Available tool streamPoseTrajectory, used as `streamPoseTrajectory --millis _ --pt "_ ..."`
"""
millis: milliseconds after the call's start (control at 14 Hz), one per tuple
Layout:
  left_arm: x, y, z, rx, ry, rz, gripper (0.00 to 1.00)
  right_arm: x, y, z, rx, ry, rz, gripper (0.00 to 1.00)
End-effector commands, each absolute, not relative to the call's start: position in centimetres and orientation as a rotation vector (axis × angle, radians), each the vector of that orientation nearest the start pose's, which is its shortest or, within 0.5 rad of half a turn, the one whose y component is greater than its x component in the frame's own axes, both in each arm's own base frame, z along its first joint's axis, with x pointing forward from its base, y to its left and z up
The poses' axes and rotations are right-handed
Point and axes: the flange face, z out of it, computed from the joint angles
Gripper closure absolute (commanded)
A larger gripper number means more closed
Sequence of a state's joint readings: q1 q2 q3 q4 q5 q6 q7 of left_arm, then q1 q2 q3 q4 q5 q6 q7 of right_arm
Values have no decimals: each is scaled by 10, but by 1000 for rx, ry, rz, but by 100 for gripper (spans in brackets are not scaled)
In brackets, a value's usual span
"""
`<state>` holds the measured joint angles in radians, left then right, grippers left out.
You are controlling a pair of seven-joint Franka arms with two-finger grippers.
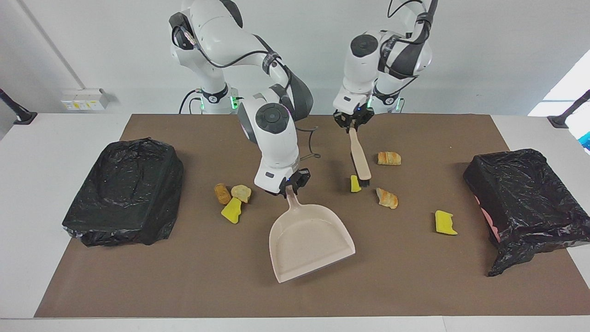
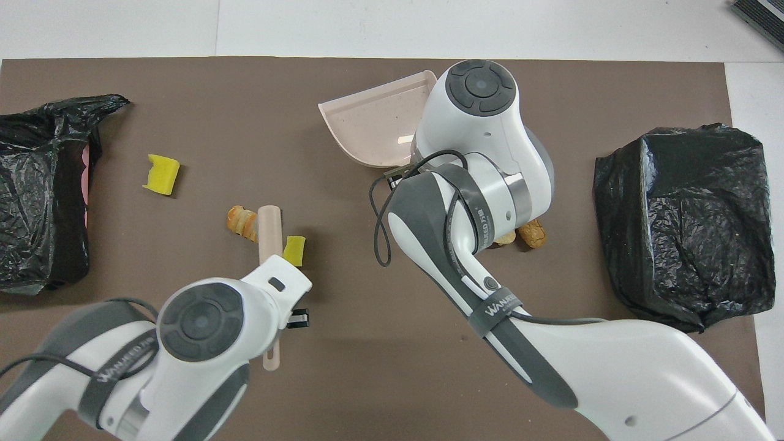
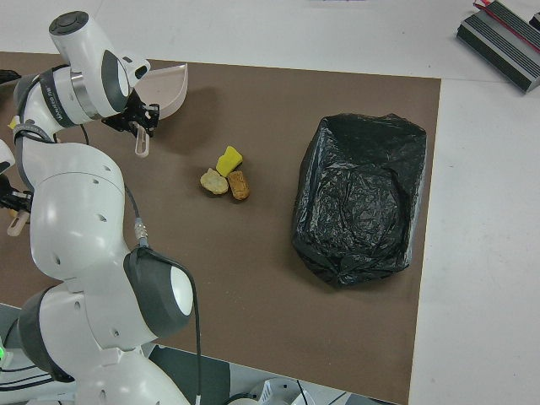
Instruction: Sweep and dump trash in bin
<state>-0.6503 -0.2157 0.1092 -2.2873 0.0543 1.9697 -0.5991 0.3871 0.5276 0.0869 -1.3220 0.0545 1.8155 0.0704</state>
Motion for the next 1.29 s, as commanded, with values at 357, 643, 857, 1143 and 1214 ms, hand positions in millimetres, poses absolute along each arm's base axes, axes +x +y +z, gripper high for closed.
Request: streamPoseTrajectory --millis 357,643,857,1143,1214 --pt "519 -57 402 -3024 2 -52 100 550 285 428 -2762 -1530 267 100" --pt "558 16 407 -3007 79 -71 100 541 286 406 -2649 -1708 291 100" --pt "570 43 378 -3000 71 -53 100 511 319 383 -2680 -1704 367 100" --pt "585 78 363 -2987 333 42 100 512 319 379 -2696 -1697 370 100" --pt "583 78 361 -2992 329 53 100 512 319 379 -2697 -1692 367 100"
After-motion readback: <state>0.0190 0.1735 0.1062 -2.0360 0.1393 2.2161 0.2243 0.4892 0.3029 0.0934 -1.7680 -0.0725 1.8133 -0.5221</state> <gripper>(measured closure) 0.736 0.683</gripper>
